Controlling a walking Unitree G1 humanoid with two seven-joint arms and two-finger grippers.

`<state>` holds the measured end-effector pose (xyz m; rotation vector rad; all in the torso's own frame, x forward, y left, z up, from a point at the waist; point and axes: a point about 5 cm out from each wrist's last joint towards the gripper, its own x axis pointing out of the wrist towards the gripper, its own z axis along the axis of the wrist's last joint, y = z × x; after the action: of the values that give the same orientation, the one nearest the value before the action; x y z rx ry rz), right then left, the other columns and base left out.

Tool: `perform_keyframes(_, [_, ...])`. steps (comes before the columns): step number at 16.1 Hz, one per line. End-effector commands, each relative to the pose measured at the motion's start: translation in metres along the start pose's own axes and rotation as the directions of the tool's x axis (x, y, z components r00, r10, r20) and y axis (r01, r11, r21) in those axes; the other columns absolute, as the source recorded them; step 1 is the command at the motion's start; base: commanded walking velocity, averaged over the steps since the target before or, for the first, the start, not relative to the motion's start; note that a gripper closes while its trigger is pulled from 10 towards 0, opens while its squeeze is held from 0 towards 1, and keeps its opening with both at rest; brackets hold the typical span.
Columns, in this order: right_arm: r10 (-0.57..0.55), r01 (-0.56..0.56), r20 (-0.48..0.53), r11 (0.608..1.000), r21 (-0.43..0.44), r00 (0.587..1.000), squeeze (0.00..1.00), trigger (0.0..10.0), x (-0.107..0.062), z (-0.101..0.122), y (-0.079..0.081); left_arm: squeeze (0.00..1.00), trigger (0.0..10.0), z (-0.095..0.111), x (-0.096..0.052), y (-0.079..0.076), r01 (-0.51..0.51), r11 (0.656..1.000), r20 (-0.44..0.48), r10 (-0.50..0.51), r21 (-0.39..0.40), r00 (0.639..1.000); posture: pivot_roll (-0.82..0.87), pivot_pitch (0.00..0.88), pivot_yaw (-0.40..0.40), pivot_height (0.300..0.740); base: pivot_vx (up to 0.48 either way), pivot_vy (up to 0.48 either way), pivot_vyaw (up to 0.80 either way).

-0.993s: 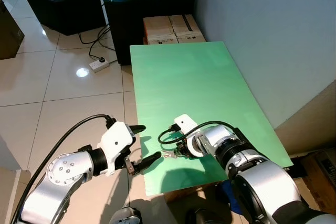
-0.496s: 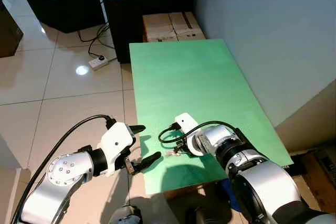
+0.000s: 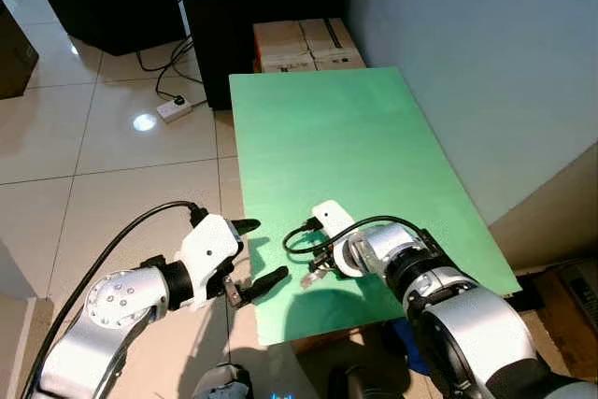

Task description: Hang keys on a hook

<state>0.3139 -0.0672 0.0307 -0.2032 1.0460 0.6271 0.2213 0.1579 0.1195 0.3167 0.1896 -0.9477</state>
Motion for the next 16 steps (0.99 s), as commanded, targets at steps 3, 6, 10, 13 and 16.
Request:
perform_keyframes(3, [-0.005, -0.012, 0.107, 0.987, 0.159, 0.994, 0.0, 0.0, -0.006, 0.001, -0.015, 0.0, 10.0, -0.006, 0.001, -0.005, -0.067, 0.998, -0.005, 0.067, -0.005, 0.998, 0.03, 0.09, -0.084, 0.74, 0.0, 0.0, 0.0])
perform_keyframes(6, [0.005, -0.072, 0.296, 0.973, 0.218, 0.955, 0.0, 0.0, -0.017, 0.003, -0.019, 0.0, 10.0, -0.01, 0.001, 0.0, -0.23, 0.973, 0.033, 0.231, -0.028, 0.972, 0.03, 0.035, -0.071, 0.74, 0.0, 0.0, 0.0])
perform_keyframes(10, [-0.122, -0.015, 0.577, 0.974, 0.227, 0.808, 0.0, 0.0, -0.066, 0.017, -0.018, 0.0, 10.0, 0.007, 0.007, 0.0, -0.253, 0.963, 0.152, 0.264, -0.09, 0.952, 0.0, 0.018, -0.032, 0.74, 0.0, 0.0, 0.0])
perform_keyframes(13, [-0.182, 0.064, 0.748, 0.981, 0.184, 0.638, 0.0, 0.0, -0.102, 0.014, -0.006, 0.0, 10.0, 0.009, 0.008, 0.006, -0.338, 0.933, 0.181, 0.356, -0.121, 0.917, -0.04, 0.002, 0.013, 0.74, 0.0, 0.0, 0.0])
perform_keyframes(16, [-0.33, 0.247, 0.781, 0.941, 0.231, 0.53, 0.0, 0.0, -0.121, -0.005, -0.011, 0.0, 10.0, 0.015, 0.013, 0.008, -0.353, 0.927, 0.216, 0.374, -0.127, 0.902, -0.05, 0.0, 0.023, 0.74, 0.0, 0.0, 0.0])
